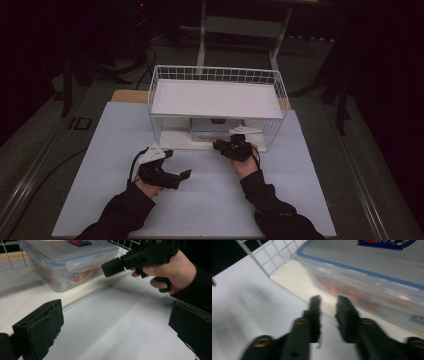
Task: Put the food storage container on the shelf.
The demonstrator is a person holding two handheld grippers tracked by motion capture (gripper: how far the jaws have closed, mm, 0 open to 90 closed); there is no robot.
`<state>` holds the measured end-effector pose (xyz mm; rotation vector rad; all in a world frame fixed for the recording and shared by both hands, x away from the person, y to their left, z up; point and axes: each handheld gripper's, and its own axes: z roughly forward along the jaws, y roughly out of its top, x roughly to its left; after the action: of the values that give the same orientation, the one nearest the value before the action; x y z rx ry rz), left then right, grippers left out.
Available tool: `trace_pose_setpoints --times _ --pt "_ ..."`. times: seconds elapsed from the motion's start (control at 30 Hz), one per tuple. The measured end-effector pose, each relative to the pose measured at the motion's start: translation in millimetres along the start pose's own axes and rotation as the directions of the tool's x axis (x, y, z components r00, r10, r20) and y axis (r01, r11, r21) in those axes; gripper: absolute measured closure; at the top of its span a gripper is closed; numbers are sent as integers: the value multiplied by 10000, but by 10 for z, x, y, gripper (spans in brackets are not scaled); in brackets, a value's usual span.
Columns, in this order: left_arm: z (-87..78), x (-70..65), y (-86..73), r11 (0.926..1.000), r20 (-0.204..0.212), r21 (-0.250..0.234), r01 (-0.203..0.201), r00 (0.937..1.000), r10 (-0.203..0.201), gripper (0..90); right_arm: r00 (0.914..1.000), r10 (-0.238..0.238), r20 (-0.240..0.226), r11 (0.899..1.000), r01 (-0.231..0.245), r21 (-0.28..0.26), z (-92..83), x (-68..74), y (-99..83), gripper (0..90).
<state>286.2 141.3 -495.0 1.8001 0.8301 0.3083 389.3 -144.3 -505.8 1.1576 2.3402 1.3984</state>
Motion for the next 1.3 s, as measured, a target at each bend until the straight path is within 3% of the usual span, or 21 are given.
trace_pose_setpoints --times 0.1,0.17,0.33,0.47,0.77,1.03,1.13,1.3 --pt "-81 -11 8 9999 3 -163 0 10000 0 0 9996 -258 -84 9992 256 -292 -105 63 -36 466" --pt "-112 -16 0 9998 45 -178 15 10000 -14 0 9988 -302 -381 9985 284 -460 -182 86 -60 362" --pt "-178 -22 -34 9997 56 -214 -99 9999 100 0 9944 -252 -1026 9976 184 -670 -333 90 -134 173" --pt "-201 -48 -56 9997 196 -206 -146 9997 150 0 9922 -669 -1052 9949 584 -821 -478 131 -224 167" --pt "-223 -85 -99 9999 420 -86 -67 9991 70 0 9906 -1001 -929 9876 876 -1300 -836 175 -356 166" --pt "-290 -97 -97 9998 417 -196 -100 9991 108 0 9876 -1412 -693 9828 1314 -1298 -1050 219 -511 166" --pt "-319 -93 -101 9997 444 -236 -102 9989 112 0 9875 -1380 -759 9836 1276 -1277 -1123 210 -572 168" --pt "-374 -84 -113 9995 356 -292 -129 9993 140 0 9899 -1395 -258 9847 1360 -1088 -1213 202 -677 180"
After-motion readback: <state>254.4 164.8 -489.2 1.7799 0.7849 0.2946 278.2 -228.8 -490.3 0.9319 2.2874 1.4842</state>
